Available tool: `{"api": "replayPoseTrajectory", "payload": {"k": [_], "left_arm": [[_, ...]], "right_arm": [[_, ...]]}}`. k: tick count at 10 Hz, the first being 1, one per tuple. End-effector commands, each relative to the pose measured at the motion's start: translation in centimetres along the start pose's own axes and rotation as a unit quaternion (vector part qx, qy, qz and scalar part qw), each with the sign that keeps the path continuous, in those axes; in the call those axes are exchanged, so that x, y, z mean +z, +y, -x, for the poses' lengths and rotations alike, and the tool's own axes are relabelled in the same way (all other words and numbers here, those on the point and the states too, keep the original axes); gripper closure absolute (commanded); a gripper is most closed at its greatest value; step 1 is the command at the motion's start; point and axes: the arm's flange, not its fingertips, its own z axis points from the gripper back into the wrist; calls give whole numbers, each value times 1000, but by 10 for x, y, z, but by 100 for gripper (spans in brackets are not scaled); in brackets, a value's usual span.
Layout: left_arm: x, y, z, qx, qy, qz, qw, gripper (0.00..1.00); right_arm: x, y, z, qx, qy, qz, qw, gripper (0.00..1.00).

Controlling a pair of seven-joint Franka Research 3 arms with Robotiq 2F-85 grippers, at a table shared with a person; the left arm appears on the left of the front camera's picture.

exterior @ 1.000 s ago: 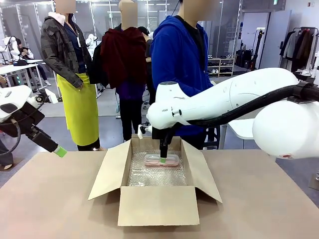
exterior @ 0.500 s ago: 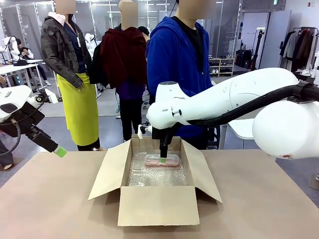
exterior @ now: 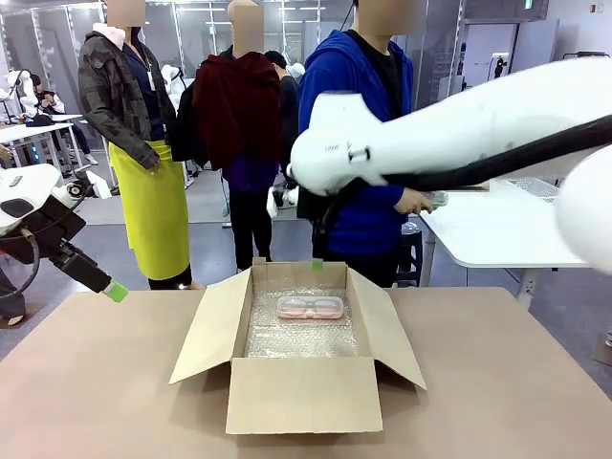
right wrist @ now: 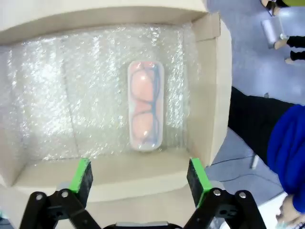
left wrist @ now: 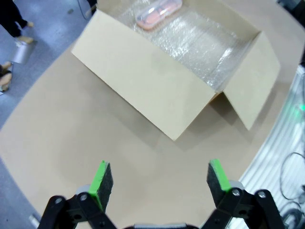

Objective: Pack the glasses set securely to prepare it for shipping.
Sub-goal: Put the Glasses case from the right side of the table into the Package Box.

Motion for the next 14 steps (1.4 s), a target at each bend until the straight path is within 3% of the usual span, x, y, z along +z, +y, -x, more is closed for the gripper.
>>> {"api": "replayPoseTrajectory", "payload": {"k": [1,3,5,7,9,11,14], "left_arm": [[1,1,0,-1,-6,4,1000,0],[1,1,0,-1,-6,4,1000,0],[1,1,0,-1,-6,4,1000,0],[1,1,0,-1,-6,4,1000,0],[1,1,0,-1,-6,4,1000,0],[1,1,0,-1,-6,4,1000,0],[1,1,0,-1,-6,4,1000,0]], "right_arm": [[10,43,54,-50,-64,6,997,0],[25,67,96,-99,-93,26,990,0],[42,100,152,-170,-165,58,970,0],[47,137,201,-254,-169,67,950,0],[56,168,240,-332,-193,69,921,0],[65,199,283,-404,-186,55,894,0],[75,221,299,-445,-187,48,875,0]]}}
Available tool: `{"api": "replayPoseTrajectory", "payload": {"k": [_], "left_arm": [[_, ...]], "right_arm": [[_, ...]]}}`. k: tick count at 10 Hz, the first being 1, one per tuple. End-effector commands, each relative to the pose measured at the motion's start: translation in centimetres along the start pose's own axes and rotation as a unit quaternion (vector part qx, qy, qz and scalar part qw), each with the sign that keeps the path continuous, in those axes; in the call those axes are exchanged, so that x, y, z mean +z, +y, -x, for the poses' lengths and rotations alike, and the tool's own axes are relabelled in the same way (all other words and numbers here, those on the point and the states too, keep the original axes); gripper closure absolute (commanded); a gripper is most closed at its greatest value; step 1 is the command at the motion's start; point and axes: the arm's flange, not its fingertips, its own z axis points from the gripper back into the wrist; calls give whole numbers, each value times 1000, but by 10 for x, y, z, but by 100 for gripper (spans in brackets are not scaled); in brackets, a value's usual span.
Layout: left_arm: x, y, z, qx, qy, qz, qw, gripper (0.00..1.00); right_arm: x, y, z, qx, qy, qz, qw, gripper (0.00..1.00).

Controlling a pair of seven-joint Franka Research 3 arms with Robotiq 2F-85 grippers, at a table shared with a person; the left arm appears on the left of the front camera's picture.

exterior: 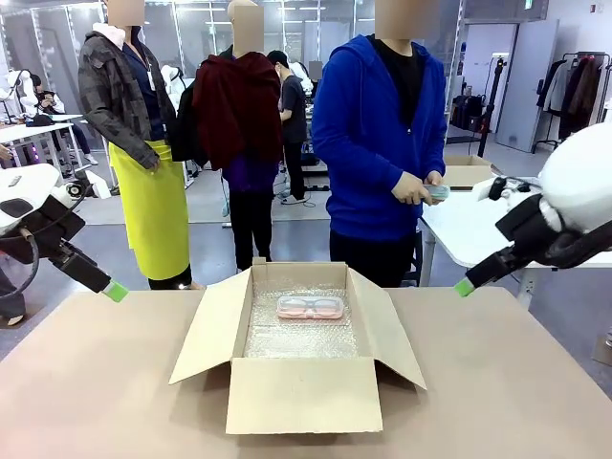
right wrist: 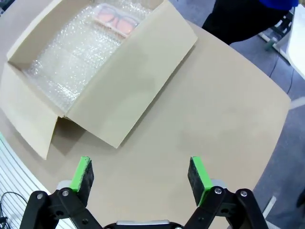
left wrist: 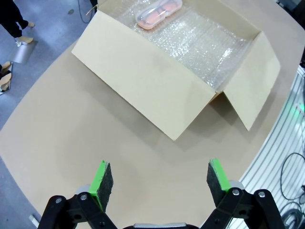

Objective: Pack the glasses set securely to prepare it for shipping.
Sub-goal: Put the Glasses case from the right side of the table into the Package Box.

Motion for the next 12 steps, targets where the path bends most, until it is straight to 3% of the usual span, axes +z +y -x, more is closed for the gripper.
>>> {"api": "replayPoseTrajectory", "payload": {"k": [1,2,12], "left_arm": [[1,1,0,-1,-6,5,1000,0],[1,1,0,-1,-6,5,1000,0],[1,1,0,-1,-6,5,1000,0]], "right_arm": [[-13,19,7,-13,9,-8,1000,0],[0,0,0,0,0,0,1000,0],[0,0,0,0,0,0,1000,0]]}}
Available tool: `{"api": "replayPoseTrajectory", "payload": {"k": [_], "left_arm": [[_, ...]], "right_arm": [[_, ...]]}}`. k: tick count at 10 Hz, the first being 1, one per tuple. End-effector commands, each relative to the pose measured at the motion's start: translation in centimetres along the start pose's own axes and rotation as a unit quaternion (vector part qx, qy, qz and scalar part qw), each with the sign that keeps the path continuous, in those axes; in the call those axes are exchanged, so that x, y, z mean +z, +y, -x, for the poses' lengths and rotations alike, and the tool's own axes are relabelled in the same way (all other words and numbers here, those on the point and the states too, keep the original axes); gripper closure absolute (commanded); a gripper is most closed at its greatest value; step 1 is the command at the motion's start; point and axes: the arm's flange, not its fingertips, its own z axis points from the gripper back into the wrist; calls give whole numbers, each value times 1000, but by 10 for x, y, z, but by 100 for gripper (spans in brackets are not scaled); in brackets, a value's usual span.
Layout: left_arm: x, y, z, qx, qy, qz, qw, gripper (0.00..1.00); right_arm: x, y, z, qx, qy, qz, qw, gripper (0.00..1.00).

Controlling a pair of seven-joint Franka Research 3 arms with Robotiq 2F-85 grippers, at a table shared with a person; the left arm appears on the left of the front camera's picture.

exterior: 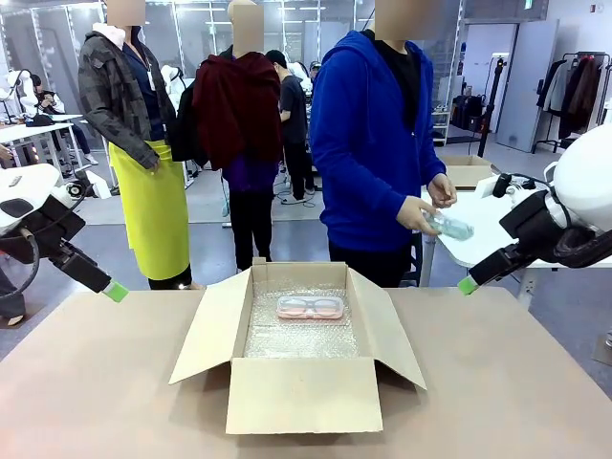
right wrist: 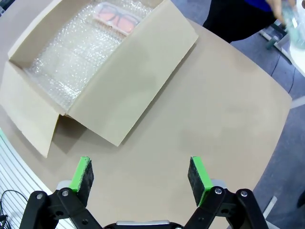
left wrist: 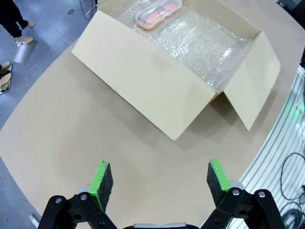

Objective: Pack the glasses set securely to prepare it for shipping.
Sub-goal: Put the Glasses case from the right side of the table into the Package Box.

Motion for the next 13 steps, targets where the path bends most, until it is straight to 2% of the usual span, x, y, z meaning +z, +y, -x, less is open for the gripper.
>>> {"api": "replayPoseTrajectory", "payload": {"k": [1,13], "left_arm": [[1,1,0,-2,-6,5,1000,0],[1,1,0,-2,-6,5,1000,0]], "right_arm": [[0,1,0,-5,-2,5,1000,0],[0,1,0,-5,-2,5,1000,0]]}}
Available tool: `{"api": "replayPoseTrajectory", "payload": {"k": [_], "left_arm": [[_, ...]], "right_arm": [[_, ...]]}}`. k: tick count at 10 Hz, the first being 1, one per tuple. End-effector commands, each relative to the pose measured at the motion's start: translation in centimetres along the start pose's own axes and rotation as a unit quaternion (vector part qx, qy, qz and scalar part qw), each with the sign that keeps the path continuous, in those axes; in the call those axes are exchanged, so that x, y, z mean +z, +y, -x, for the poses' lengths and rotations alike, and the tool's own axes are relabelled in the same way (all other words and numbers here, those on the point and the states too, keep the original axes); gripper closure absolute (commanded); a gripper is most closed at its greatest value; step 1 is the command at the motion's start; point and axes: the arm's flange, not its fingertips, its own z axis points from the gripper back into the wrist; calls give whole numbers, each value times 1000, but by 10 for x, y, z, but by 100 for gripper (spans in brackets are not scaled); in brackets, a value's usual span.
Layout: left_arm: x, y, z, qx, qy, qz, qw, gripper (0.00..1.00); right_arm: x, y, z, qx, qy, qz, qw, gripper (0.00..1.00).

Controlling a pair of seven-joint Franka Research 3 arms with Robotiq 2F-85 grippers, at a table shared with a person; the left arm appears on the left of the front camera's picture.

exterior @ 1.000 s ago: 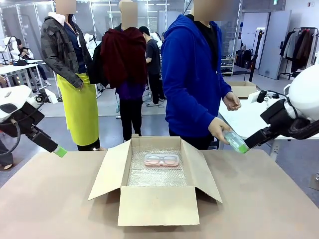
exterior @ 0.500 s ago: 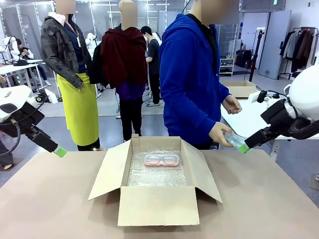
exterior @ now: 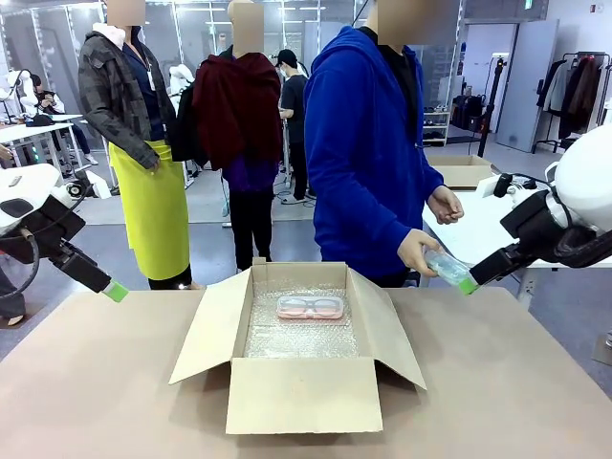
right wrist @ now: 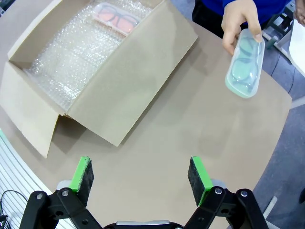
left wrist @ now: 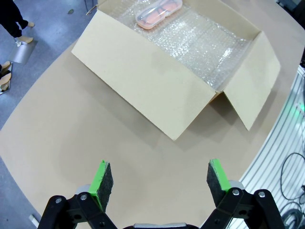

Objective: Pack the glasses set securely to prepare it for shipping.
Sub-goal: Put the Glasses case from the right side of the table into the Package Box.

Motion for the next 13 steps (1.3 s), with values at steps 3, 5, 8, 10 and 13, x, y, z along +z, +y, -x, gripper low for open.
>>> {"api": "replayPoseTrajectory", "payload": {"k": [3,5,8,10,13], "left_arm": [[1,1,0,-2,-6,5,1000,0],[1,1,0,-2,-6,5,1000,0],[1,1,0,-2,-6,5,1000,0],[1,1,0,-2,-6,5,1000,0],[1,1,0,-2,-6,5,1000,0]], "right_arm": [[0,2,0,-4,-1,5,1000,0],[0,2,0,-4,-1,5,1000,0],[0,2,0,-4,-1,5,1000,0],[0,2,0,-4,-1,5,1000,0],[0,2,0,-4,-1,5,1000,0]]}}
